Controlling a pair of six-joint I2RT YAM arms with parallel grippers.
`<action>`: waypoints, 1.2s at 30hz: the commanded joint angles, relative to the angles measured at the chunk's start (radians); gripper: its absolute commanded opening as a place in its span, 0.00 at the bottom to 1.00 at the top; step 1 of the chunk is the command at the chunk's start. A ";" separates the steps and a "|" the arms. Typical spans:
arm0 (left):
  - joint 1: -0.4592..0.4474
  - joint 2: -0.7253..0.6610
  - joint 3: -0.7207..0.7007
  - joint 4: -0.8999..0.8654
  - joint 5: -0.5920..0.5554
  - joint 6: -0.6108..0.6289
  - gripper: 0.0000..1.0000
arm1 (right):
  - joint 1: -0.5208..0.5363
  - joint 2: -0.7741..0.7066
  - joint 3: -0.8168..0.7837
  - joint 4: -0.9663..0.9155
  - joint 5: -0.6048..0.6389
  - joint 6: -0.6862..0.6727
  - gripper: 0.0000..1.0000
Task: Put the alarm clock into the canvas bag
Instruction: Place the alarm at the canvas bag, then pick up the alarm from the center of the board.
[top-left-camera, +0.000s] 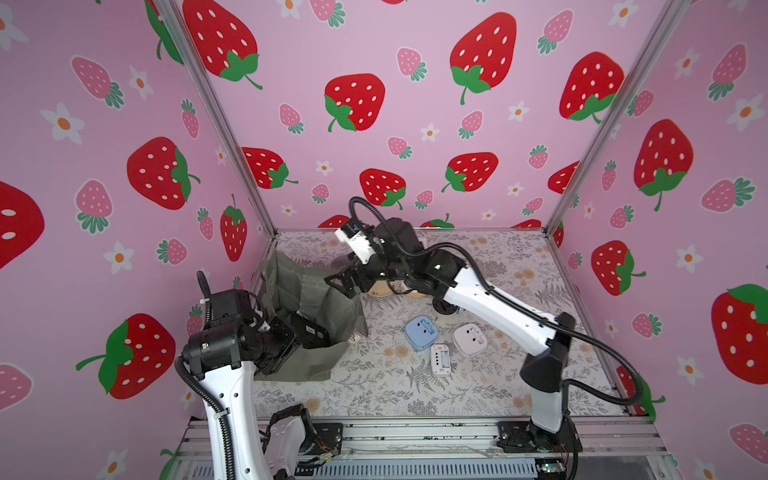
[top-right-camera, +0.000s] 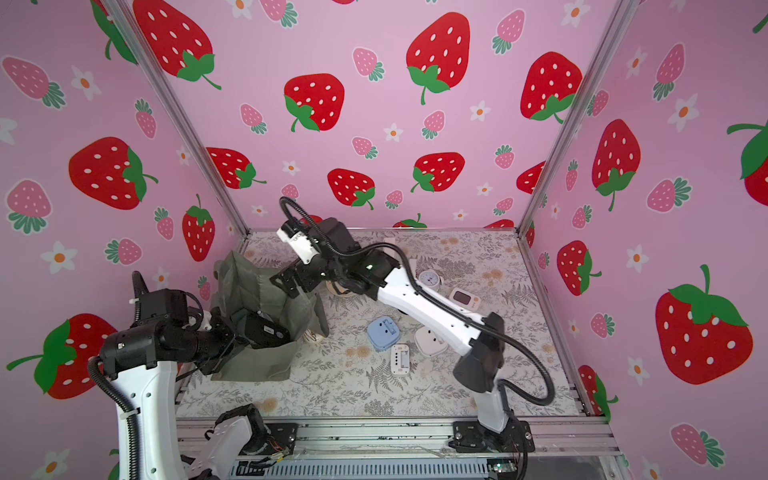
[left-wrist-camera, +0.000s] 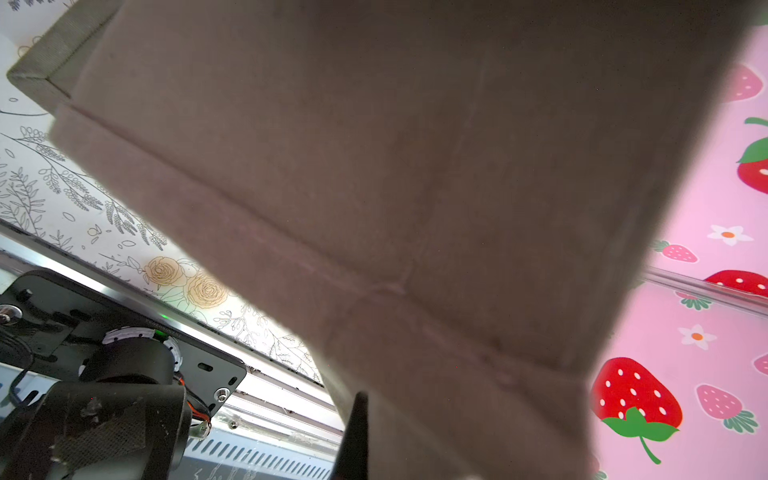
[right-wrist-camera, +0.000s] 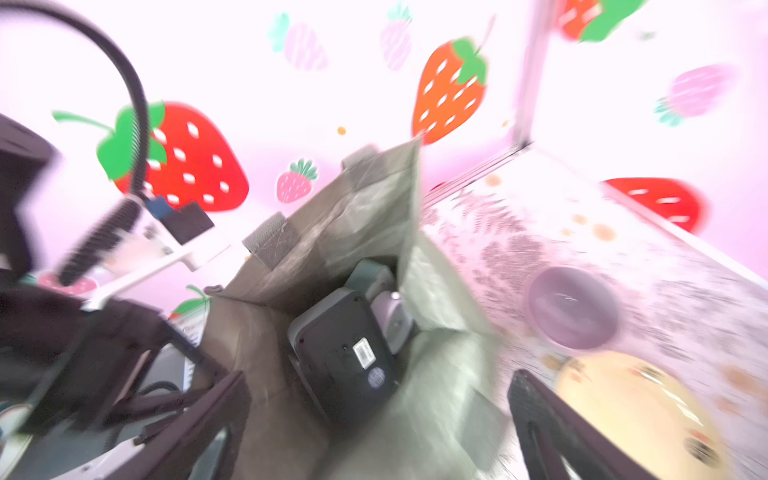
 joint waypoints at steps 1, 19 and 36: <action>0.004 -0.018 -0.013 -0.003 0.025 -0.022 0.00 | -0.089 -0.190 -0.230 0.064 0.049 0.131 1.00; 0.004 -0.006 0.006 -0.003 0.028 0.012 0.00 | -0.216 -0.307 -0.771 -0.297 0.256 0.155 0.56; 0.004 -0.003 0.004 0.008 0.045 0.019 0.00 | -0.281 -0.073 -0.776 -0.206 0.191 0.061 0.47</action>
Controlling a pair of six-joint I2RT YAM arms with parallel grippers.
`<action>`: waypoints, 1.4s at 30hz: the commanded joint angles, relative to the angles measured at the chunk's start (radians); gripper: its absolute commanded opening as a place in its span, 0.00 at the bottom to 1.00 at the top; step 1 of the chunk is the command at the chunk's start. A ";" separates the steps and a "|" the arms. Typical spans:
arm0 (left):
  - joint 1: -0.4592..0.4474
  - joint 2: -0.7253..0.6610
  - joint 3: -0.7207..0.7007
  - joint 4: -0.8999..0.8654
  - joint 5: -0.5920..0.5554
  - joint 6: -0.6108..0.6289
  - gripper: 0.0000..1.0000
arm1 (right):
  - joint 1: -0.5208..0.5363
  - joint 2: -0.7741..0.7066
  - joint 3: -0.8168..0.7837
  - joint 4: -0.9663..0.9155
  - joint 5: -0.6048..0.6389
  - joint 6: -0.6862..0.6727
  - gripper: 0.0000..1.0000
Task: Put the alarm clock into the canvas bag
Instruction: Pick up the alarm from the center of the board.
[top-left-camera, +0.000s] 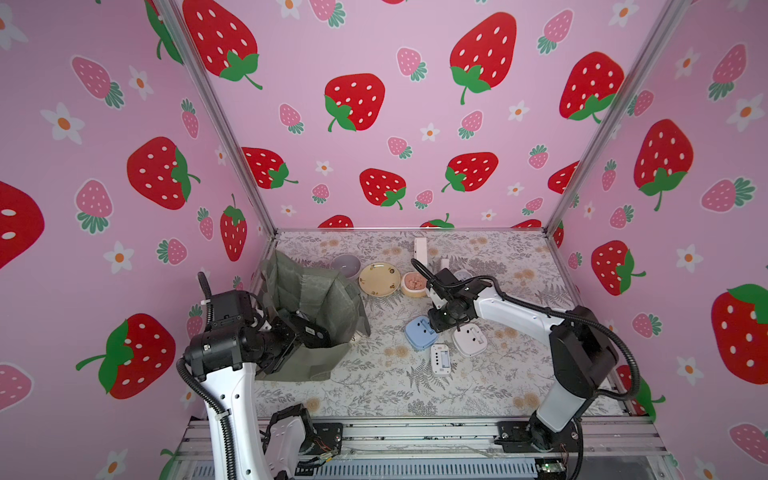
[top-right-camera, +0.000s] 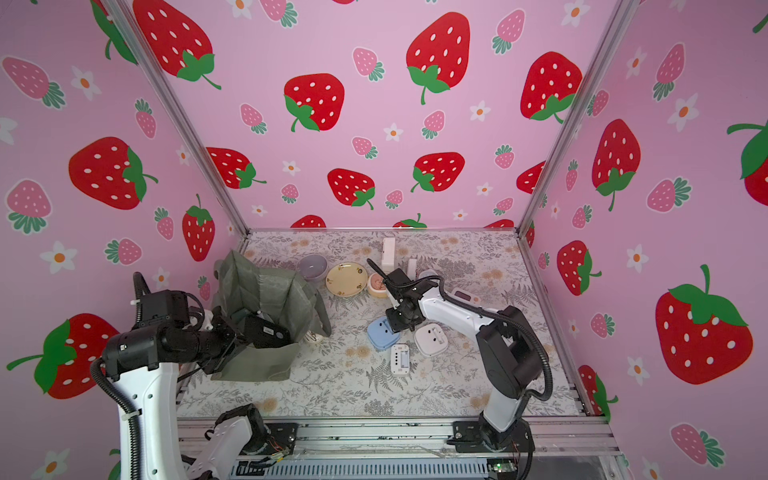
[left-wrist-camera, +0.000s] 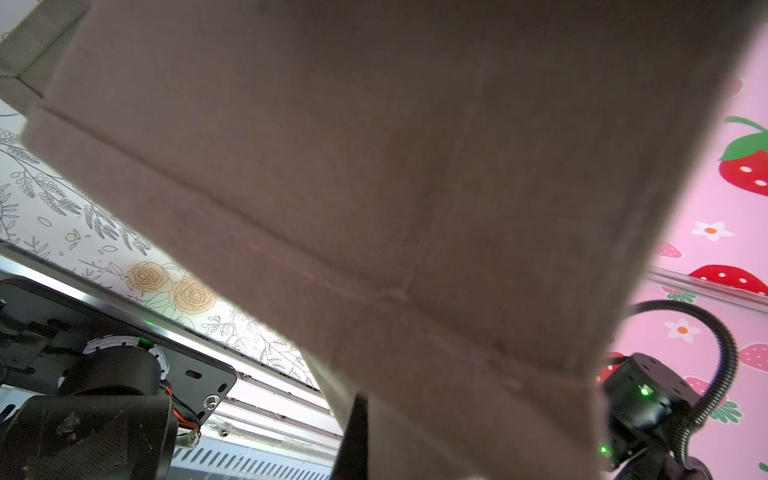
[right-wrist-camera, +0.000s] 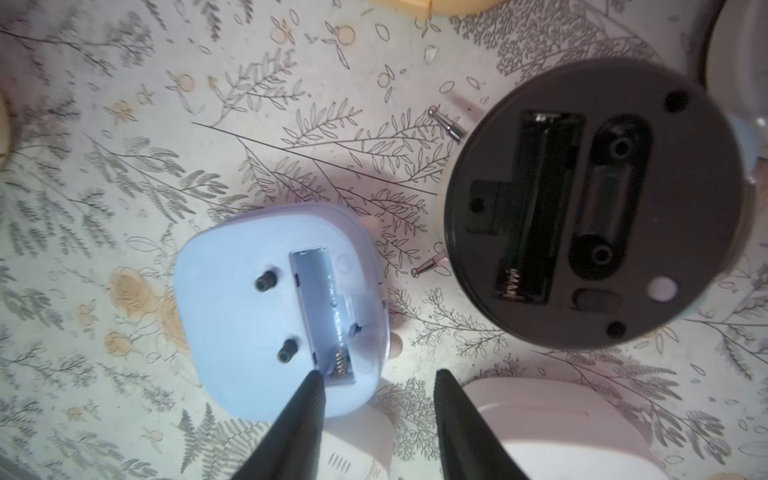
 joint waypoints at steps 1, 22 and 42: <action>0.004 0.002 0.027 -0.019 0.020 0.007 0.00 | -0.013 0.028 0.017 -0.008 -0.019 -0.025 0.47; 0.004 0.019 0.034 -0.008 0.020 0.006 0.00 | -0.016 0.117 0.038 0.023 -0.098 -0.044 0.24; 0.004 0.014 0.017 0.007 0.049 -0.004 0.00 | -0.084 -0.175 0.067 0.469 -0.643 0.440 0.11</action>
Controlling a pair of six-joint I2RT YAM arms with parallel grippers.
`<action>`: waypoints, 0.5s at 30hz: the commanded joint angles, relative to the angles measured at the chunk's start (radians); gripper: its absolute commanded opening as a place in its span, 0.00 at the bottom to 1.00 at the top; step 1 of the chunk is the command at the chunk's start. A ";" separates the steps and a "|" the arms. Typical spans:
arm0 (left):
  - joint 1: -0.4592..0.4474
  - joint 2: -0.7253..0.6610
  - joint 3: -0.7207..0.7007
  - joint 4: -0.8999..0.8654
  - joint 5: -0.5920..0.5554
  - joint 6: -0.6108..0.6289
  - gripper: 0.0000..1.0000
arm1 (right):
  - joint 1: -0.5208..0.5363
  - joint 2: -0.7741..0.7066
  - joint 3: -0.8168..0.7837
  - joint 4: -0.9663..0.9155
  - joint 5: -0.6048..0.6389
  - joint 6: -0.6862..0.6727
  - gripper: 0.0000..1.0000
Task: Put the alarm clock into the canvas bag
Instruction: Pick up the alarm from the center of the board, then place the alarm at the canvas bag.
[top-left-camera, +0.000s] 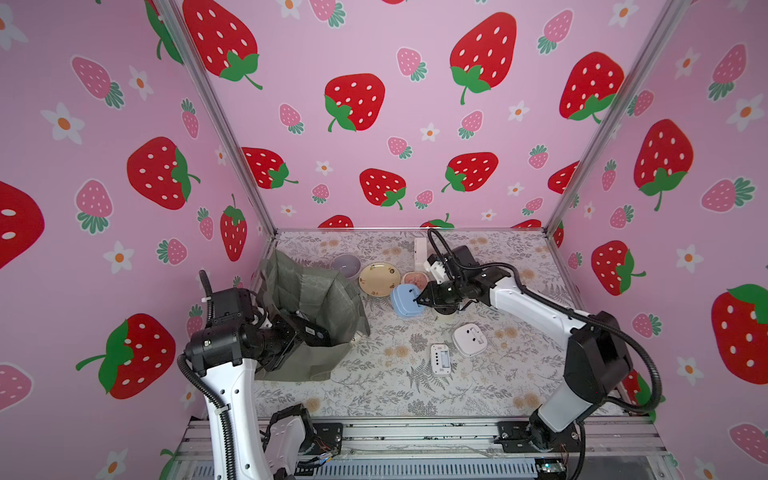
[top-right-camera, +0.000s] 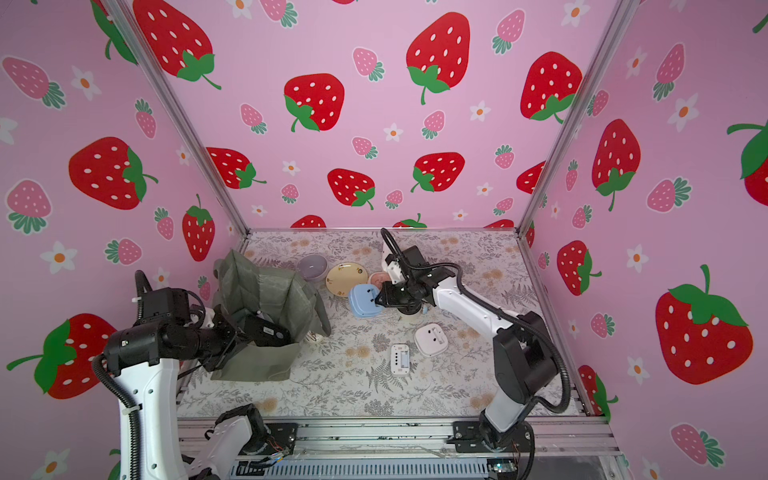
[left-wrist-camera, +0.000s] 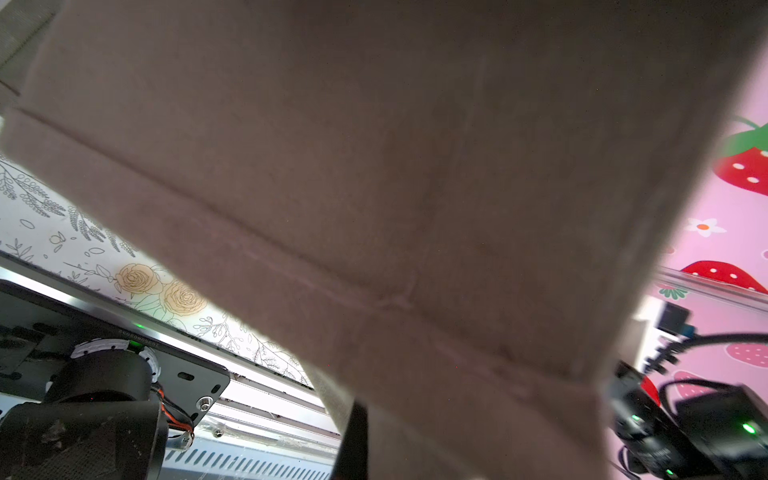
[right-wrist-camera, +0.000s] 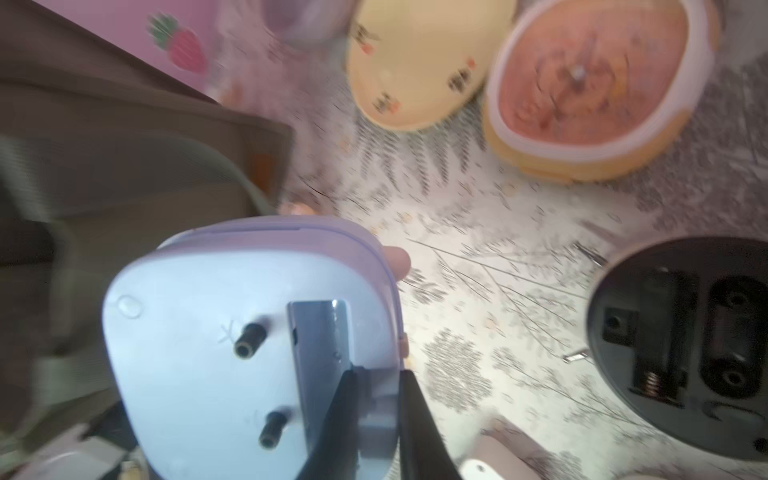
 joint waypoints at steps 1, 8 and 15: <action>0.004 -0.005 0.016 -0.003 0.034 -0.005 0.00 | 0.010 -0.072 -0.020 0.313 -0.214 0.255 0.11; 0.004 -0.013 -0.002 0.009 0.053 -0.013 0.00 | 0.072 -0.030 -0.003 0.765 -0.378 0.564 0.13; 0.004 -0.029 -0.005 0.005 0.068 -0.020 0.00 | 0.189 0.158 0.262 0.568 -0.349 0.436 0.14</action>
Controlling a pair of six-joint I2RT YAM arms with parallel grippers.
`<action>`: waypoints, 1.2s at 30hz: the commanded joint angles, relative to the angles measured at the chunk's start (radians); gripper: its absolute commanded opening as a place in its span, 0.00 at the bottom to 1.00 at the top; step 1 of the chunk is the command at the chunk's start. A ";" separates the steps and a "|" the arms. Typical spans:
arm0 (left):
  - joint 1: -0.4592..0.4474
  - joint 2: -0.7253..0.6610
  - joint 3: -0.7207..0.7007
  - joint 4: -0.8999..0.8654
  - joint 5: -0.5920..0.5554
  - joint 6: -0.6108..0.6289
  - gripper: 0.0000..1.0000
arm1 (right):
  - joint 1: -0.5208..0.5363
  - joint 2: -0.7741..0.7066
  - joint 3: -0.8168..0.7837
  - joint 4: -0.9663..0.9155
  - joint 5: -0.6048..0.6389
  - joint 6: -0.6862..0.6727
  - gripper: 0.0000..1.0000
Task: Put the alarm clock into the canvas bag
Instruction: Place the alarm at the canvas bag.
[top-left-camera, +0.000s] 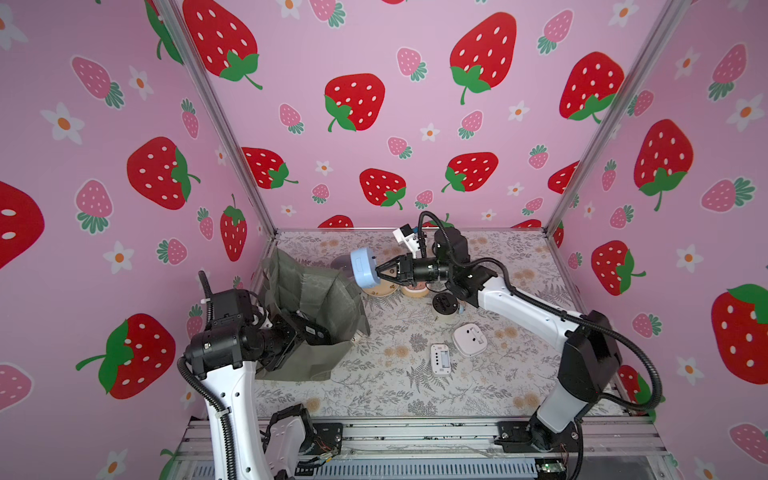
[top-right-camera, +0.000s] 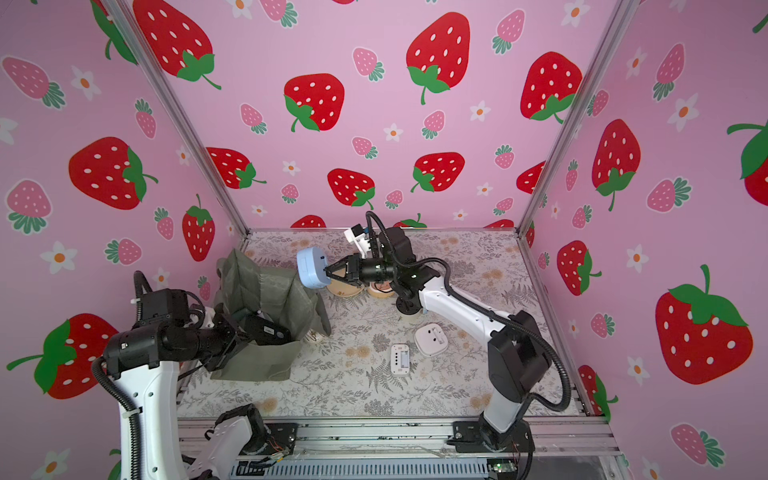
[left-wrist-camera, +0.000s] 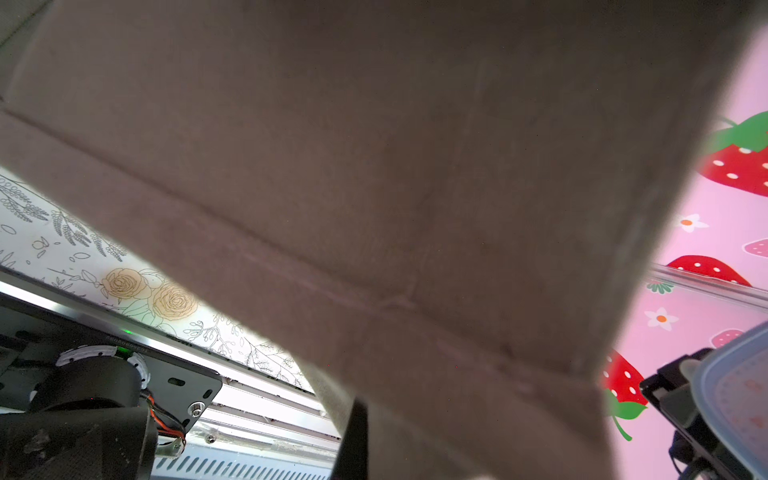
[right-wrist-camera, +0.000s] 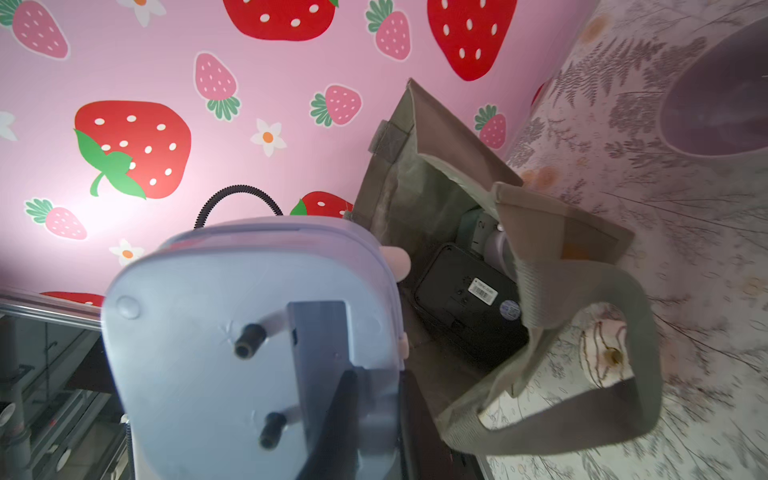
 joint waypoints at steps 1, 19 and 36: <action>0.004 -0.014 0.001 -0.012 0.044 -0.012 0.00 | 0.055 0.080 0.143 -0.056 -0.006 -0.038 0.14; 0.003 -0.028 -0.008 0.003 0.053 -0.024 0.00 | 0.267 0.537 0.842 -0.706 0.448 -0.507 0.13; 0.003 -0.025 -0.022 0.011 0.055 -0.026 0.00 | 0.410 0.684 0.915 -0.761 0.818 -0.890 0.25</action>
